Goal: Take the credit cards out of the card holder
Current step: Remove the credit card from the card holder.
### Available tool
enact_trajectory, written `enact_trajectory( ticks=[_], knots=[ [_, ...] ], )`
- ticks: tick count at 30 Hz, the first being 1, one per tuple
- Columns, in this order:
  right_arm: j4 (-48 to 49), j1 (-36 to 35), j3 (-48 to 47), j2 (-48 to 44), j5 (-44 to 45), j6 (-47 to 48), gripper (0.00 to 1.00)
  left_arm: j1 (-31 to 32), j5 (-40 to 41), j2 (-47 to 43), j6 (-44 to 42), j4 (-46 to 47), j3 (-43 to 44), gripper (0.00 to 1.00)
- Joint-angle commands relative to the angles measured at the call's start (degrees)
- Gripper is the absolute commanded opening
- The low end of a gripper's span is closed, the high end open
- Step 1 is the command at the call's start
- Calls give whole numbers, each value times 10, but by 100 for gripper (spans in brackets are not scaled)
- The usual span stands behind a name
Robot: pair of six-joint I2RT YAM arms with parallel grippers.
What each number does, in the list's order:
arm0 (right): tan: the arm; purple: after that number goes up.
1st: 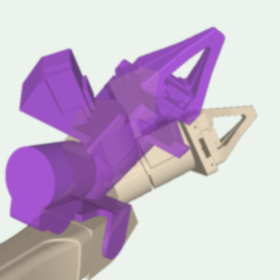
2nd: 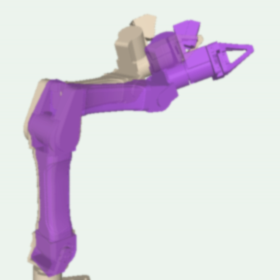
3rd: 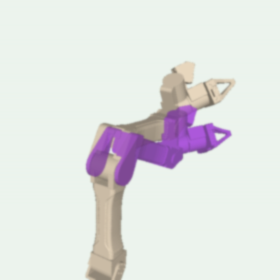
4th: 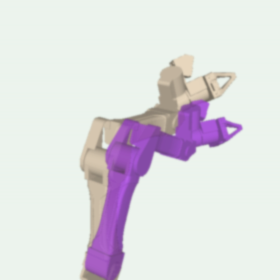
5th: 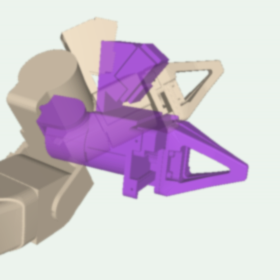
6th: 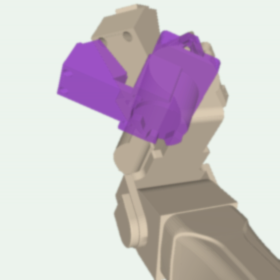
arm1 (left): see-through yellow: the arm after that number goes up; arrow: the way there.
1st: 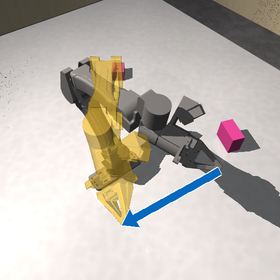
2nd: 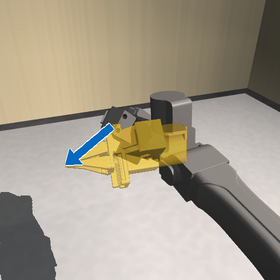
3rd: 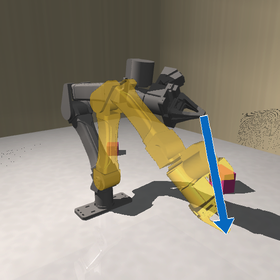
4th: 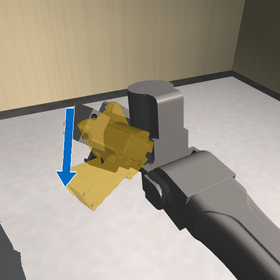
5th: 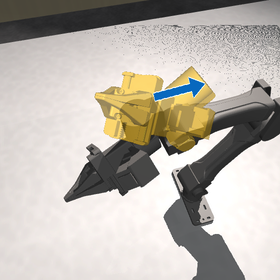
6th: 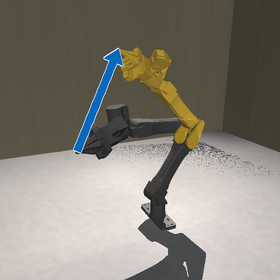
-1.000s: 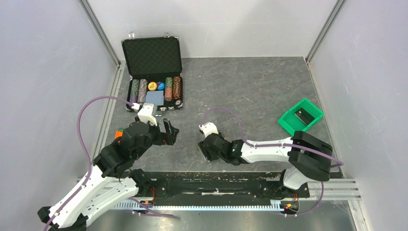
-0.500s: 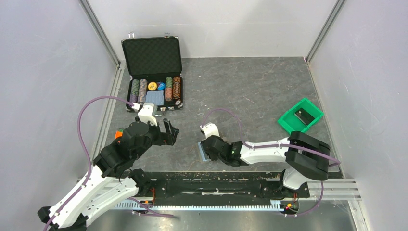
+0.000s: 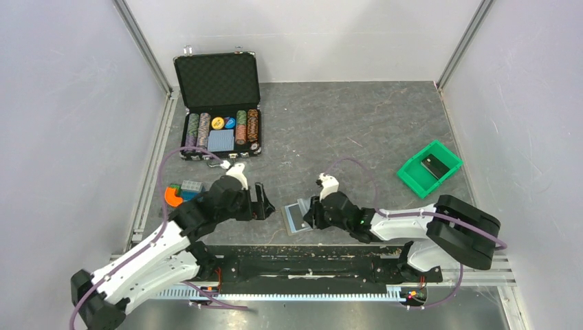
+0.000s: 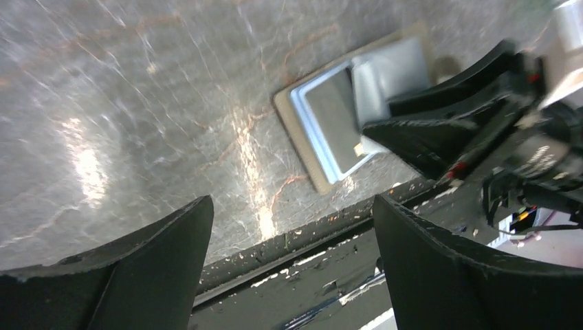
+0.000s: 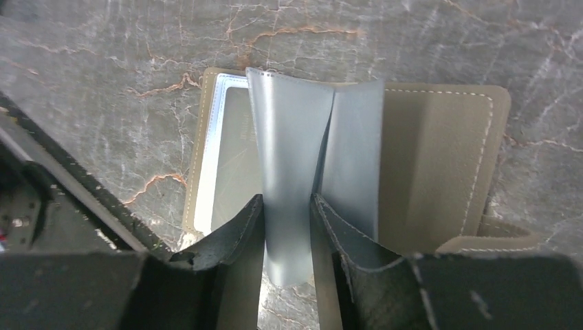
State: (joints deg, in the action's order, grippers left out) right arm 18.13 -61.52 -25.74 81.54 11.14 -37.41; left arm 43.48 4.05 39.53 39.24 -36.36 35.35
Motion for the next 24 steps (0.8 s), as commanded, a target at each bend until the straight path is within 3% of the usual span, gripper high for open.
enact_trajectory(
  ticks=[1, 6, 11, 17, 24],
  knots=[
    [162, 37, 64, -29, -104, -53, 31, 1, -78, 58, 58, 126, -36, 87],
    [230, 60, 106, -37, -162, -75, 31, 1, -102, 151, 63, 242, -56, 56],
    [279, 70, 127, -39, -196, -94, 32, 1, -145, 270, 58, 331, -44, 36],
    [290, 71, 132, -42, -204, -98, 33, 2, -168, 367, 53, 386, -24, 31],
    [238, 71, 120, -53, -191, -79, 43, 6, -207, 396, 65, 442, -30, 33]
  ],
)
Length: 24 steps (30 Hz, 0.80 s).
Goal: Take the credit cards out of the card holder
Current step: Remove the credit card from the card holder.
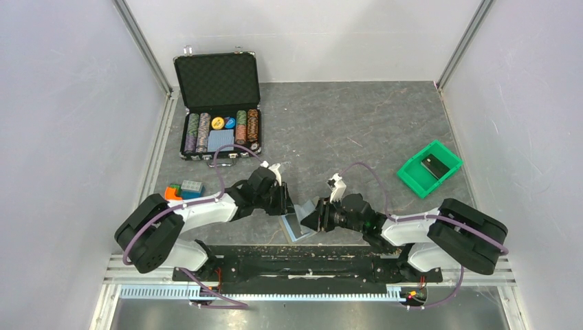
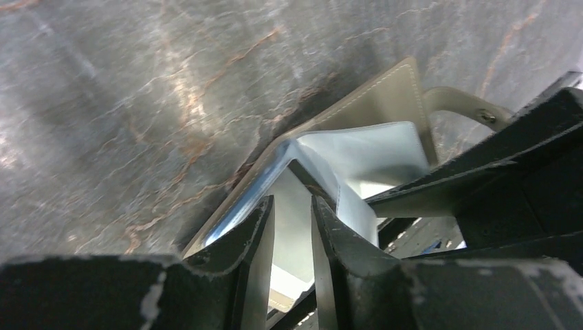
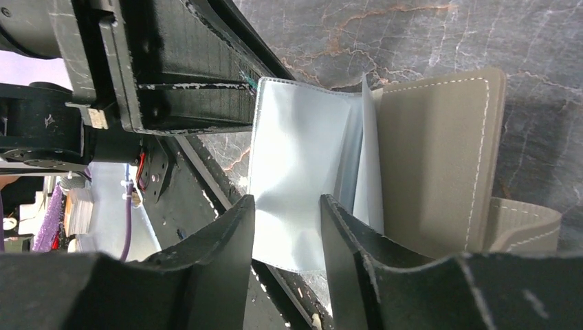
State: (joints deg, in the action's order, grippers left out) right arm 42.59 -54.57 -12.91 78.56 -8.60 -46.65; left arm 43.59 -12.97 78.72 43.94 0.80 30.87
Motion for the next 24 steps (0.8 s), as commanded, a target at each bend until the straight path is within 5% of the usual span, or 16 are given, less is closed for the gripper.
enact_trajectory(
  ticks=[1, 12, 24],
  knots=[
    [-20, 1, -12, -28, 13, 18, 44, 6, -43, 5, 20, 77, 14, 34],
    [-224, 1, -51, -155, 105, 102, 51, 17, -90, 37, 24, 119, 30, 39],
    [-196, -17, -58, -199, 11, 127, 37, 29, -96, 71, 22, 121, 53, 40]
  ],
)
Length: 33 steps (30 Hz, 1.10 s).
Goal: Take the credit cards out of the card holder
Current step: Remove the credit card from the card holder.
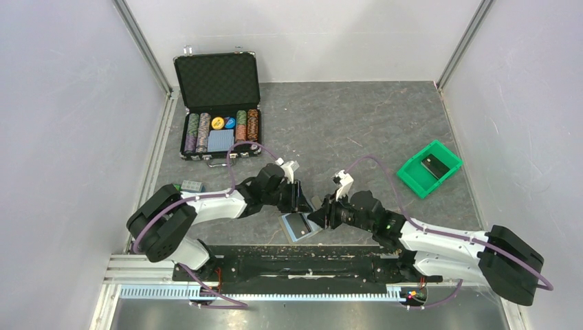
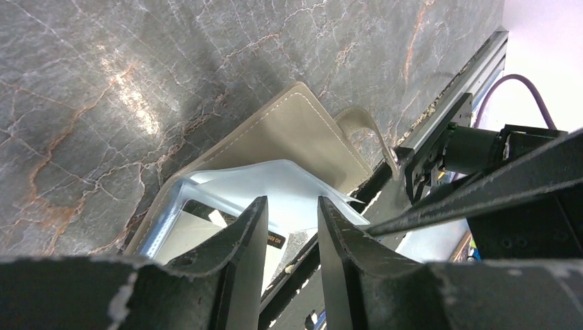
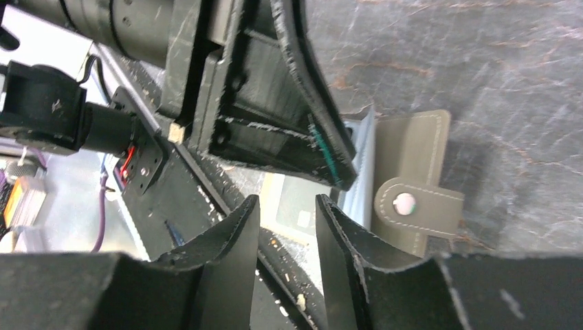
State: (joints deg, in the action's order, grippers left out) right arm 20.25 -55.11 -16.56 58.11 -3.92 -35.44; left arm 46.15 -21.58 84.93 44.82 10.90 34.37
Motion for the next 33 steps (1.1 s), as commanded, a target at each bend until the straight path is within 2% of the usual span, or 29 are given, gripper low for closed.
enact_trajectory(
  ticks=[1, 7, 12, 16, 21, 25, 33],
  knots=[
    [29, -17, -22, 10, -36, 15, 37, 3, -7, 8, 13, 18, 17, 40],
    [29, -25, -22, 48, -19, 18, 34, 3, 64, -34, 29, -41, 15, 42],
    [3, -23, -33, 92, 13, 47, 32, 3, 151, -106, 36, -152, 26, 43],
    [15, -17, -25, 112, 19, 42, 30, 3, 176, -156, 43, -208, 15, 43],
    [62, -9, -12, 132, -12, 13, 27, 3, 145, -183, 55, -187, -34, 41],
    [116, 6, 8, 152, -53, -16, 26, 3, 119, -184, 54, -148, -67, 35],
    [138, 16, 19, 174, -62, -34, 25, 4, 91, -159, 48, -111, -92, 31]
  ],
)
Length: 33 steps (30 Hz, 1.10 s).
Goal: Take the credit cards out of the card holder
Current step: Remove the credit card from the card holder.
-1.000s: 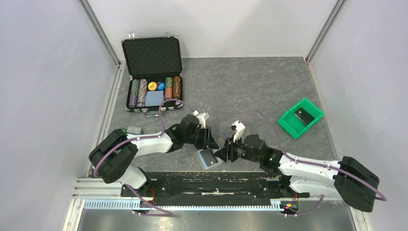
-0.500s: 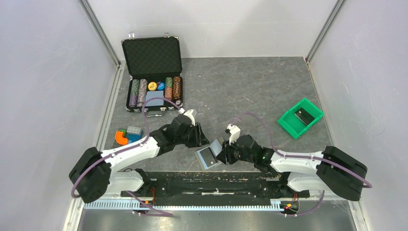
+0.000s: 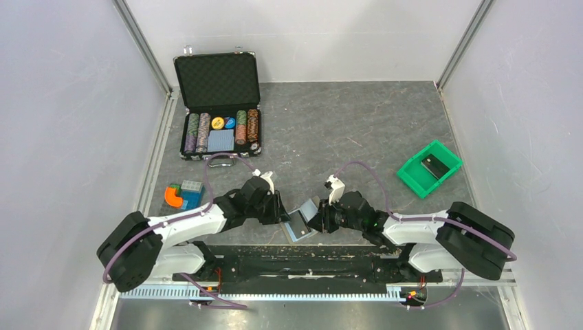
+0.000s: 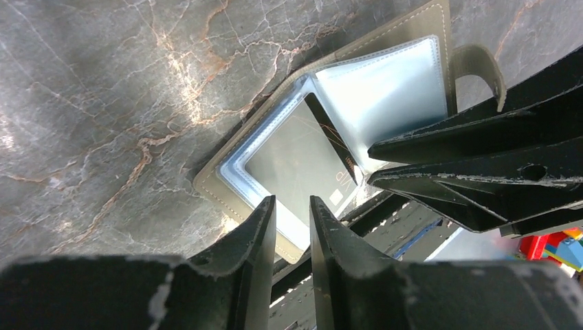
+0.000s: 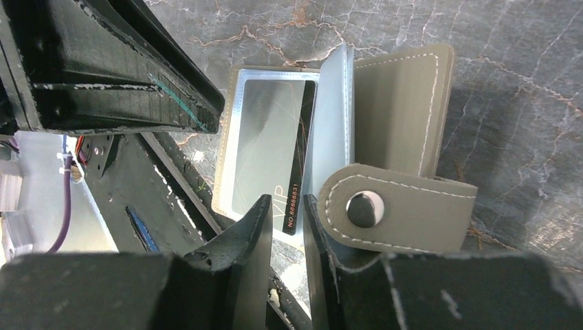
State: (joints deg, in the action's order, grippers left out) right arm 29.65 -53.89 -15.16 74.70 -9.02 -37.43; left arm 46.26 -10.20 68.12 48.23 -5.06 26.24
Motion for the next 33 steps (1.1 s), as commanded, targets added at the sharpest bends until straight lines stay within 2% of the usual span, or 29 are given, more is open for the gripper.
enact_trajectory(
  ticks=[1, 17, 33],
  knots=[
    [46, 5, 5, 10, -12, -16, 25, 2, -24, 12, 13, 49, -13, 30],
    [93, 16, 27, 53, -40, -52, 23, 2, -16, 50, 8, 101, -47, 27],
    [215, 45, 76, 69, -92, -110, 9, 2, -13, 52, 10, 101, -52, 27]
  ],
)
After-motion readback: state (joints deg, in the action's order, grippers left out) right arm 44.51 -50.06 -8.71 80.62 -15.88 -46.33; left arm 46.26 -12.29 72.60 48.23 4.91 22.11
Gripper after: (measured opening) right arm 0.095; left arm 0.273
